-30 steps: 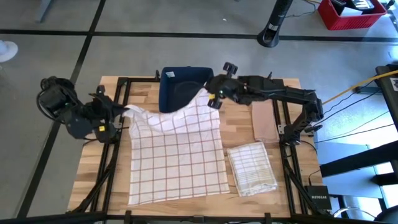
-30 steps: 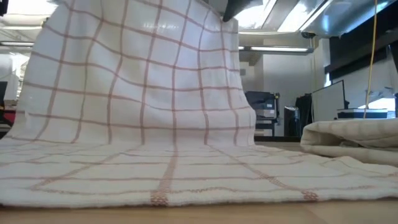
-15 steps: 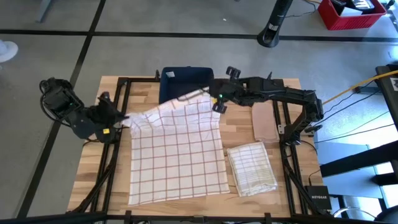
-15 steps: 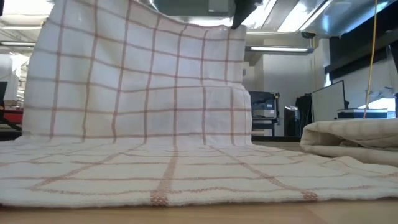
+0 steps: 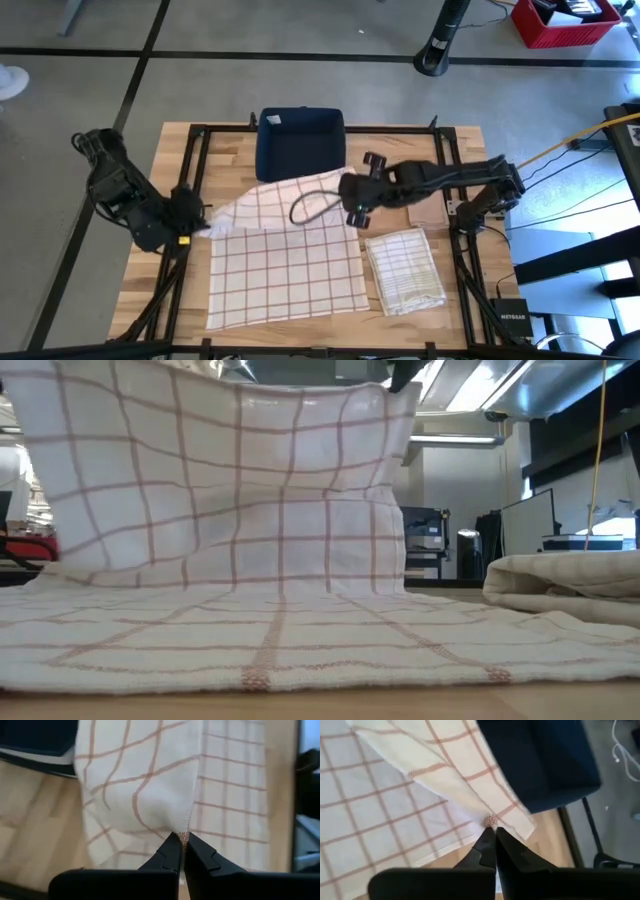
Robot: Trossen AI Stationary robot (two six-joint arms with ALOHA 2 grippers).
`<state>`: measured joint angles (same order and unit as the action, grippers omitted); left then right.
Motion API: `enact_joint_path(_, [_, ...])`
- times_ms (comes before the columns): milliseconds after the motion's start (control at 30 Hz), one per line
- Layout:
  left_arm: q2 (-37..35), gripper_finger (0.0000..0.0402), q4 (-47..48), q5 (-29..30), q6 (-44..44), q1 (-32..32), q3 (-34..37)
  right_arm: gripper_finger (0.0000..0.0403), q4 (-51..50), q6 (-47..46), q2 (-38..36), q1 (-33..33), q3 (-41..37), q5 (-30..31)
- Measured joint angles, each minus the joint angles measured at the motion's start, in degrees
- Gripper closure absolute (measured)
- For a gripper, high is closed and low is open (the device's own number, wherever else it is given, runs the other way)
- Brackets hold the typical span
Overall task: Fold towel
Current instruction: Fold the white with brown pattern towel on the table
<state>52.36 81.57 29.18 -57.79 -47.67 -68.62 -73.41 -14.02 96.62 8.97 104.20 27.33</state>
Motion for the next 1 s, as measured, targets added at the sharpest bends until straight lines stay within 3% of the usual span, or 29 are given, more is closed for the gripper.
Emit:
enact_joint_path(233, [2.88, 0.04, -3.11, -1.09, -7.19, -4.97, -0.02, 0.04, 2.25, -6.9, 0.0, 6.19, -7.73, -0.19])
enact_joint_path(600, [12.6, 0.04, -5.05, -4.55, -18.4, -10.82, -0.01, 0.04, 18.54, -14.57, 0.04, 14.04, -20.92, -6.03])
enact_joint_path(1000, [25.49, 0.04, -18.97, -5.02, -20.05, -14.76, -0.02, 0.04, 18.37, -22.43, 0.02, 21.36, -22.97, -7.08])
